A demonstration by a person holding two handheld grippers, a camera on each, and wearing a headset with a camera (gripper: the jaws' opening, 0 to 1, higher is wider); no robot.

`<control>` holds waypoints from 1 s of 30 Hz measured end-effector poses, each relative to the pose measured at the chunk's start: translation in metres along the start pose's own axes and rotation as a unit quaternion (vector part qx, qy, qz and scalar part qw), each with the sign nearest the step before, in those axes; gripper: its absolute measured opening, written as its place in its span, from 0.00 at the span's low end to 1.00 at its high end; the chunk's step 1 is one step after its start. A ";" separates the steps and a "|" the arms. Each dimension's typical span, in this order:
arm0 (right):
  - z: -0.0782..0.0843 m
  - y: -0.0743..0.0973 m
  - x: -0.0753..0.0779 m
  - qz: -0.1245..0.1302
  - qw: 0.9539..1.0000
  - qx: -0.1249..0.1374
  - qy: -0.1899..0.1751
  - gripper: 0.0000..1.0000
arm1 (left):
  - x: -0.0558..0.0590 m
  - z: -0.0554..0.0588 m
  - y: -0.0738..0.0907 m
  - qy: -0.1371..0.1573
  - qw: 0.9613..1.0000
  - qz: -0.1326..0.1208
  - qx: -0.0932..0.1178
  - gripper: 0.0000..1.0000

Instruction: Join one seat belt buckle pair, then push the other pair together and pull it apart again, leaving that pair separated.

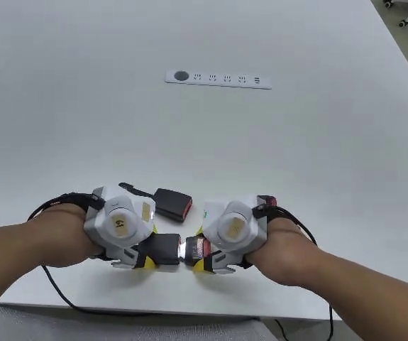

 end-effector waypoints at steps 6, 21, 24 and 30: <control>0.002 -0.002 0.002 -0.003 1.000 0.002 0.005 0.31 | -0.003 0.001 0.000 0.001 1.000 0.004 0.004 0.32; 0.001 0.001 0.000 -0.002 1.000 0.008 -0.007 0.32 | -0.002 0.000 0.001 0.007 1.000 0.009 -0.002 0.33; 0.000 0.000 0.002 -0.004 1.000 0.002 -0.003 0.32 | -0.002 -0.001 0.001 0.013 1.000 0.008 -0.003 0.33; 0.001 -0.002 0.003 -0.003 1.000 0.002 -0.001 0.33 | -0.002 0.000 0.000 0.028 1.000 0.007 0.001 0.34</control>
Point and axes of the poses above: the centre of the closed fingertips' face, and the gripper's own axes: y roughly backward along the fingers, x roughly to its right, z roughly out of its underside, the point moved 8 cm from there along y, roughly backward along the fingers
